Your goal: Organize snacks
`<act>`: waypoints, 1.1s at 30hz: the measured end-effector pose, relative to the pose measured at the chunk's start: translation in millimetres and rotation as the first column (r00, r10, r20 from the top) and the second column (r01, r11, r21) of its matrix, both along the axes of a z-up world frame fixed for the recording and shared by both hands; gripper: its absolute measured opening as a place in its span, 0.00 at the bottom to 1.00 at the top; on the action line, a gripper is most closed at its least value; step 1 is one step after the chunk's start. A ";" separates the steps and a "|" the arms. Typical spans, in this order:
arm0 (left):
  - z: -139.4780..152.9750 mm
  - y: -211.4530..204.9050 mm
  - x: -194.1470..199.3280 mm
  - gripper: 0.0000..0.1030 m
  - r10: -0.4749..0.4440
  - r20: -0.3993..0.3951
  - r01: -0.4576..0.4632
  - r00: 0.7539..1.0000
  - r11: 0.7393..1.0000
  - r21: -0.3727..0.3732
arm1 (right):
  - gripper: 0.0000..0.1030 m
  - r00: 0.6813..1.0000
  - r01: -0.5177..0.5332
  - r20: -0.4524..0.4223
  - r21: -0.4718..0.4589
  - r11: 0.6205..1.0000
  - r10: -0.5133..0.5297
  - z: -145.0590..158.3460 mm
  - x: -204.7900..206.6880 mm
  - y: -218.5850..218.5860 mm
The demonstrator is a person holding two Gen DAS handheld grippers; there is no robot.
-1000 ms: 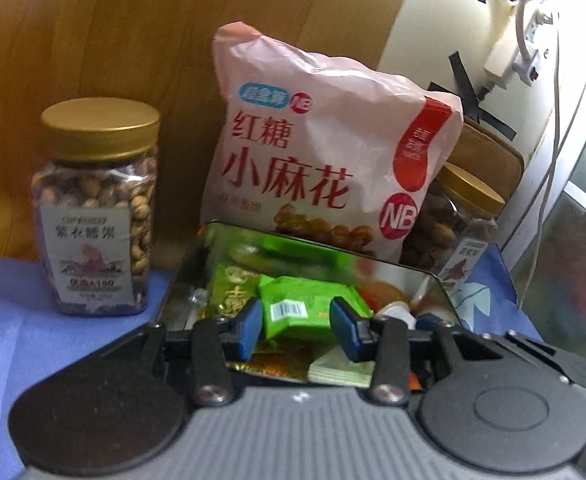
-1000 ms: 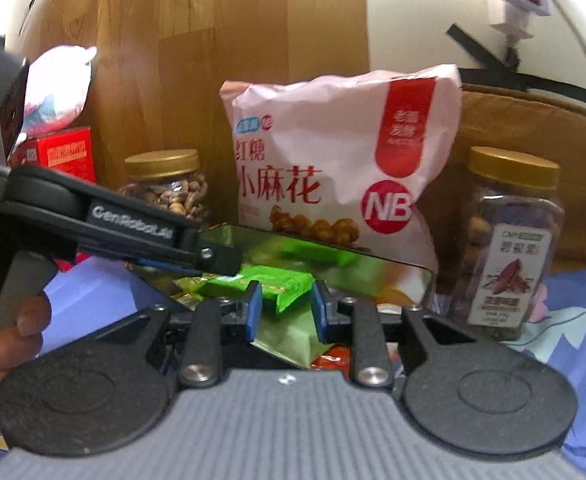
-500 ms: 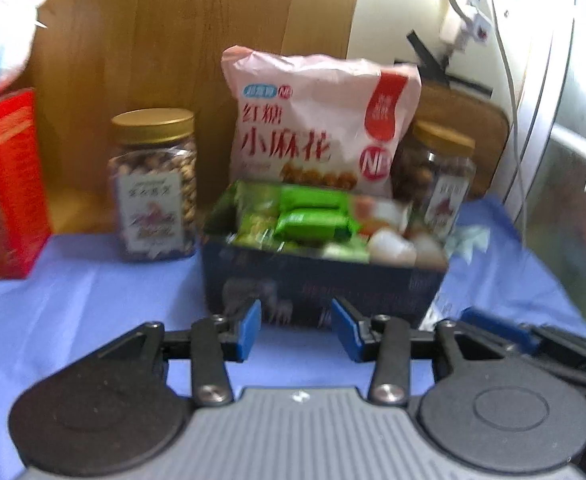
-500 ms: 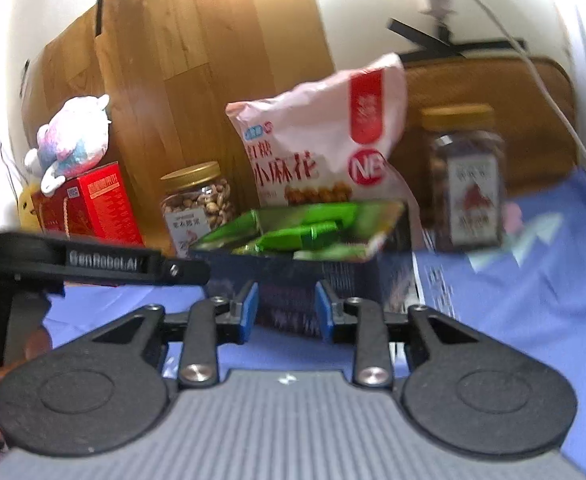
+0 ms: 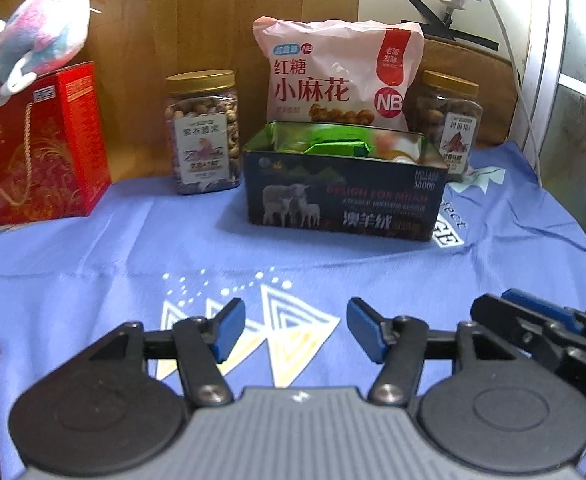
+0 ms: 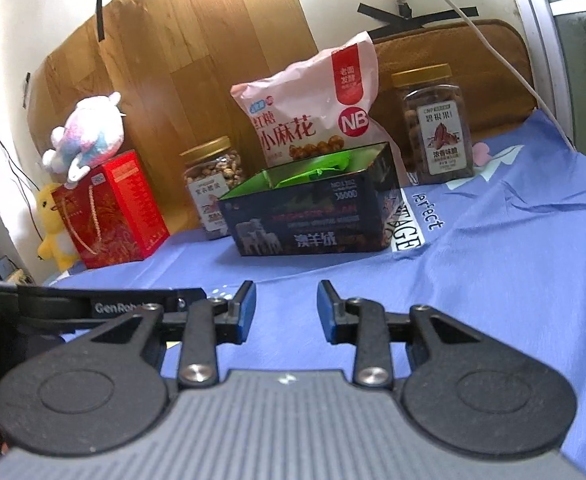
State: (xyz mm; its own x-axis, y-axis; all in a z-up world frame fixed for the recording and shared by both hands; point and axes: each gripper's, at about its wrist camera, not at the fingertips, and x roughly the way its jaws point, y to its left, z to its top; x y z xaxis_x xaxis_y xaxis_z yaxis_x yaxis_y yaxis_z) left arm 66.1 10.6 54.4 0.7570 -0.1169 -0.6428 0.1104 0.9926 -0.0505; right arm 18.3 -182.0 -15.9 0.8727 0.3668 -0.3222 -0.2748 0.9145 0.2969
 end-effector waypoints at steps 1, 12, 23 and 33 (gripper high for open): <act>-0.5 0.1 -3.0 0.58 0.004 0.002 -0.004 1.000 1.000 0.007 | 0.39 1.000 -0.003 0.000 0.008 1.000 0.003 -0.1 -2.6 0.1; -3.3 3.3 -21.9 0.89 0.055 0.017 -0.056 0.998 0.997 0.055 | 0.42 1.000 0.012 0.015 0.035 0.999 -0.012 0.5 -18.9 1.2; -5.5 6.4 -22.4 1.00 0.097 0.029 -0.099 0.995 0.991 0.091 | 0.45 1.000 0.008 -0.011 0.059 0.998 -0.008 -2.4 -18.2 1.1; -5.7 8.0 -21.7 1.00 0.108 0.030 -0.111 0.994 0.988 0.106 | 0.47 1.000 0.007 -0.010 0.062 0.998 -0.007 -2.0 -17.4 1.4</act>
State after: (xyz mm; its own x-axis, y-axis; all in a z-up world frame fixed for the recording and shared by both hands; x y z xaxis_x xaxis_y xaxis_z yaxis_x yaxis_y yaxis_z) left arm 44.4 18.6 48.7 0.7771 0.0364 -0.6284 0.0008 0.9983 0.0588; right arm 0.9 -180.6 -17.9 0.8724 0.3803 -0.3072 -0.2653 0.8961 0.3559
